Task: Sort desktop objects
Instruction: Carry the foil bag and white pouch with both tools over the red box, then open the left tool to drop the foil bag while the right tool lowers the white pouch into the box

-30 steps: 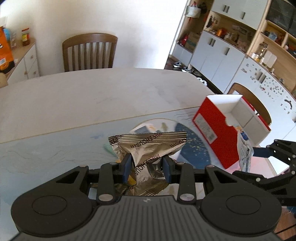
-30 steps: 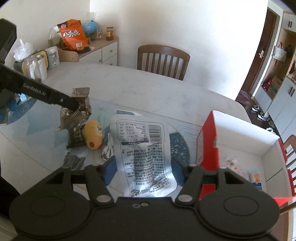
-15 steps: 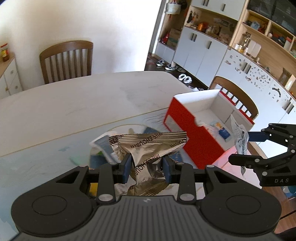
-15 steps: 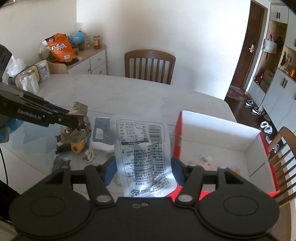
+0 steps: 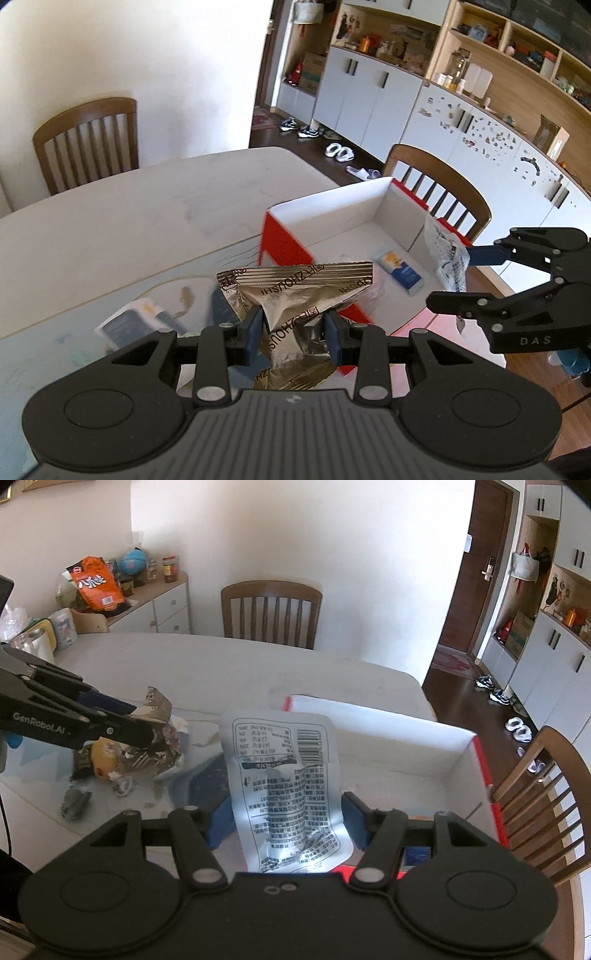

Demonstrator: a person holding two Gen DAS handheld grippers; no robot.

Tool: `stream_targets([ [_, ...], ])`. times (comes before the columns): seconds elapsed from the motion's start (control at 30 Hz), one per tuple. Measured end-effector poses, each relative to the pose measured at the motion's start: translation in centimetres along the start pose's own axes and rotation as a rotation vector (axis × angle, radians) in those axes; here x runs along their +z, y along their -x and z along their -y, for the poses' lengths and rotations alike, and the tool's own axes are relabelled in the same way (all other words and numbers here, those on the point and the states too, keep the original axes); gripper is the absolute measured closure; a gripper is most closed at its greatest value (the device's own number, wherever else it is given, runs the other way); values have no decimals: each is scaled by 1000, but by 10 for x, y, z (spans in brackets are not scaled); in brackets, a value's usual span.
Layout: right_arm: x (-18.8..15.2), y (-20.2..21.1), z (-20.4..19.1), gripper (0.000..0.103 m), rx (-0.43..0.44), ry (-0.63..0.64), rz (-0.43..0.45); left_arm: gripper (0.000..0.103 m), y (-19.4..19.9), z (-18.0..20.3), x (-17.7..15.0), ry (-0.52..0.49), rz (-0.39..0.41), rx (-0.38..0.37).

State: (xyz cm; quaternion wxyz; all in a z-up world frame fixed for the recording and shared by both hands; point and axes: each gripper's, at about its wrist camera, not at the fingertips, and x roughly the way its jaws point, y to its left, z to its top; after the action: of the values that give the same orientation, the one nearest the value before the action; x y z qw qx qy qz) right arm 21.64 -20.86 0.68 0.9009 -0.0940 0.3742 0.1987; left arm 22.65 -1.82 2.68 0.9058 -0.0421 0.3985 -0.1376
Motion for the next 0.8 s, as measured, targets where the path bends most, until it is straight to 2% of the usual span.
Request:
stream_targets([
  [0.33, 1, -8, 48, 41, -22, -2, 1, 69, -29, 44, 24, -57, -5, -27],
  [0.8, 8, -35, 94, 41, -61, 1, -3, 69, -77, 89, 42, -138, -73, -64],
])
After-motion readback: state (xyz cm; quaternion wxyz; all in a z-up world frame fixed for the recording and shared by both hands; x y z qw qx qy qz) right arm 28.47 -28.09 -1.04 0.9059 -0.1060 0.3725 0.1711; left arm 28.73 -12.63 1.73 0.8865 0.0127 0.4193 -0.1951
